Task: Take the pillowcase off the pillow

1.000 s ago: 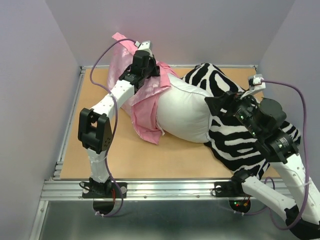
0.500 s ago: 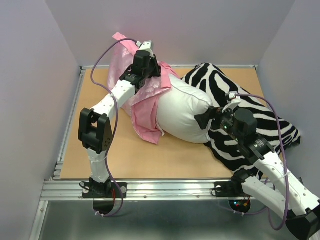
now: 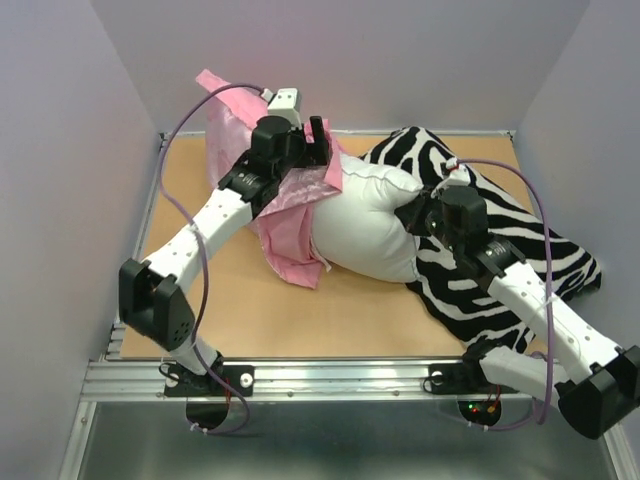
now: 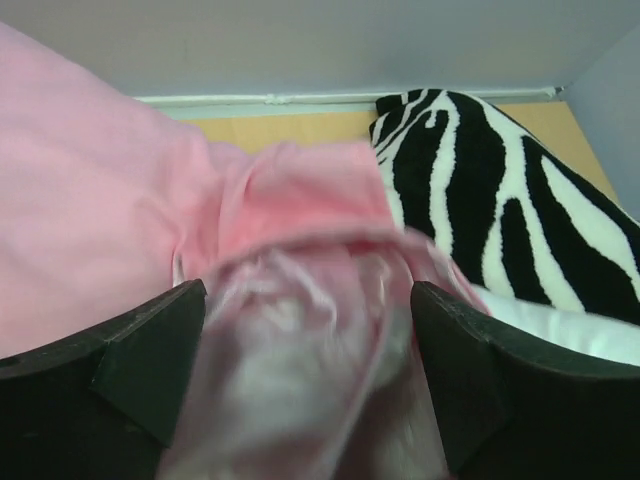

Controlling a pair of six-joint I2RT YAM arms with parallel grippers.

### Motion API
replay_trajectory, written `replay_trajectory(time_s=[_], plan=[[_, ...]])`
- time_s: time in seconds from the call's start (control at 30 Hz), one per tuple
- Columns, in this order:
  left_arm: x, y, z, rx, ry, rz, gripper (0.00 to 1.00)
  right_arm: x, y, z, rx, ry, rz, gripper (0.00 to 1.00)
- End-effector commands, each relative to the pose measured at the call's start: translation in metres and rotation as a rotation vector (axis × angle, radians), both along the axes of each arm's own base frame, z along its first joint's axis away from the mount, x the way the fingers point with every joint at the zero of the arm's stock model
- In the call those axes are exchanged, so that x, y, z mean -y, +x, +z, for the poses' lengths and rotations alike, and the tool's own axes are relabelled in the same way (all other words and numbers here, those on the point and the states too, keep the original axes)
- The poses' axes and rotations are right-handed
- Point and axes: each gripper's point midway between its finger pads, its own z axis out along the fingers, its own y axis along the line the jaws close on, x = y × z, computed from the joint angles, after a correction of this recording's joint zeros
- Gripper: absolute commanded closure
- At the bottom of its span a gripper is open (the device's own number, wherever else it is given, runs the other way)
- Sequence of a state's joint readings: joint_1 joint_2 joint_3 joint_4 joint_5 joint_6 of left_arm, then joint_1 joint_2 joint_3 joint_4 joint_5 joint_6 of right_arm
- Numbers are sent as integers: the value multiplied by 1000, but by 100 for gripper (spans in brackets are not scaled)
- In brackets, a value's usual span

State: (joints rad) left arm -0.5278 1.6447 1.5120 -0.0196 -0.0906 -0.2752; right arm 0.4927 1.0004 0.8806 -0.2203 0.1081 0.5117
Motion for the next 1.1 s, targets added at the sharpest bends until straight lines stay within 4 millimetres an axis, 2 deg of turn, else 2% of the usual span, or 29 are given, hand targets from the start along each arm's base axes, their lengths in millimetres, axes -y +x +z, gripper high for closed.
replay_trajectory(time_s=[0.0,0.03,0.2,0.27,0.33,0.37,0.4,0.43,0.53,0.57,0.63,0.67,0.77,0.8,0.87,1.07], plan=[[-39,-39,61,132,-30,118,3,19,17,7,-52,-32,-166,99],[-53,-44,49,116,-19,185,3,20,18,8,-56,-36,-174,99],[-99,-71,34,89,-29,361,3,18,31,7,-92,-80,-187,99],[-118,-72,22,69,-12,435,1,14,32,14,-81,-65,-175,99],[-126,-71,3,33,-10,444,1,13,32,16,-79,-66,-167,99],[-128,-67,4,43,-33,437,1,14,32,17,-72,-72,-167,99],[-139,-61,-5,32,-35,457,1,15,32,17,-71,-73,-168,99],[-139,-57,-9,25,-44,440,1,15,31,19,-67,-72,-168,99],[-159,-40,-22,-13,-33,465,1,14,29,21,-65,-69,-153,100],[-157,-35,-20,-3,-43,441,1,14,28,22,-63,-67,-152,99],[-167,-28,-25,-3,-29,446,1,13,27,21,-66,-68,-144,100],[-161,-24,-17,39,-32,393,1,13,26,21,-65,-65,-143,99],[-156,-16,-10,80,-38,312,3,10,27,21,-70,-59,-131,99],[-157,-13,-14,74,-23,301,3,7,27,20,-75,-57,-120,99],[-153,-9,-9,83,-37,265,5,5,28,26,-66,-48,-113,99],[-138,-6,-22,51,-42,184,15,3,28,37,-50,-41,-102,99]])
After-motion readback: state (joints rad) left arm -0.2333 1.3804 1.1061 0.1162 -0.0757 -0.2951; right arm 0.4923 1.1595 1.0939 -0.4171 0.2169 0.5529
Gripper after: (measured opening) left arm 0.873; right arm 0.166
